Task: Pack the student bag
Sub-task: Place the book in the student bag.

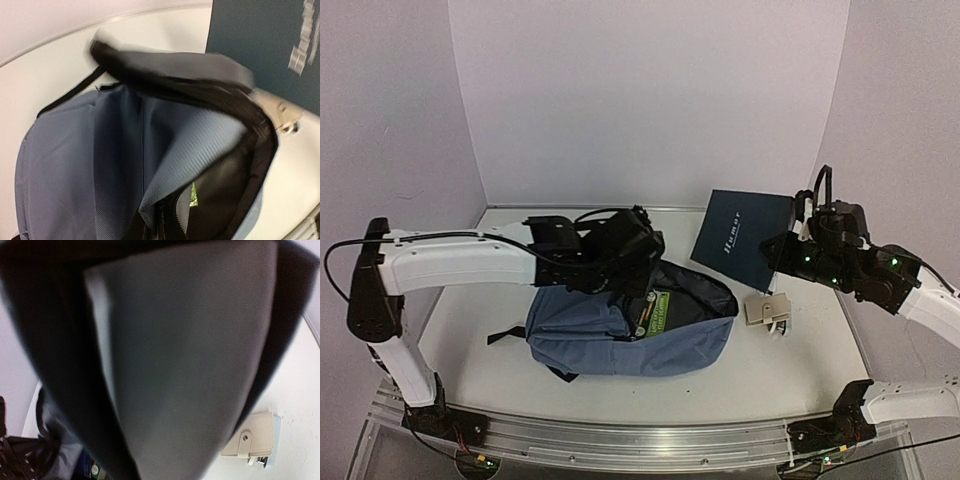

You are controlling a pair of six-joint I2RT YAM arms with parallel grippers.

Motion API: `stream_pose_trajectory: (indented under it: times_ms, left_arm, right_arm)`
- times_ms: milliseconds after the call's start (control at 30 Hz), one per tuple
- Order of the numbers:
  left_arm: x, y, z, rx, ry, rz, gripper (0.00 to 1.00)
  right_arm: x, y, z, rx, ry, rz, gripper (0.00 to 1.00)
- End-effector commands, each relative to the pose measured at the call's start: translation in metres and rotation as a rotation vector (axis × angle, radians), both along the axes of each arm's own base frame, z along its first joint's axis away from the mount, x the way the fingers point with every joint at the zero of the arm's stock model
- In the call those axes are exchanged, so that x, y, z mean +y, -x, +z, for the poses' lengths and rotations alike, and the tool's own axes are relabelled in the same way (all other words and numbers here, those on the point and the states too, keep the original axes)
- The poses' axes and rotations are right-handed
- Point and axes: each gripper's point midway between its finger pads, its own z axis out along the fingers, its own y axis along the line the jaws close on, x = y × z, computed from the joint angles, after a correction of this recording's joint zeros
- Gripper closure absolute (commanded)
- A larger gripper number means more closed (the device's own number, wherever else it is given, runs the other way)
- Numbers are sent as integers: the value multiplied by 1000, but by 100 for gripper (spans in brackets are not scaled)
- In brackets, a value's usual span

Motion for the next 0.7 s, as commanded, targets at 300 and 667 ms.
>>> stream_pose_trajectory:
  times_ms: [300,667]
  left_arm:
    - [56,-14,63,-99,285,64,100]
    - [52,0,88,-144,408,-43,100]
  right_arm:
    - [32,59,44,132,-396,231,100]
    - [82,70,2,314,-555,401,100]
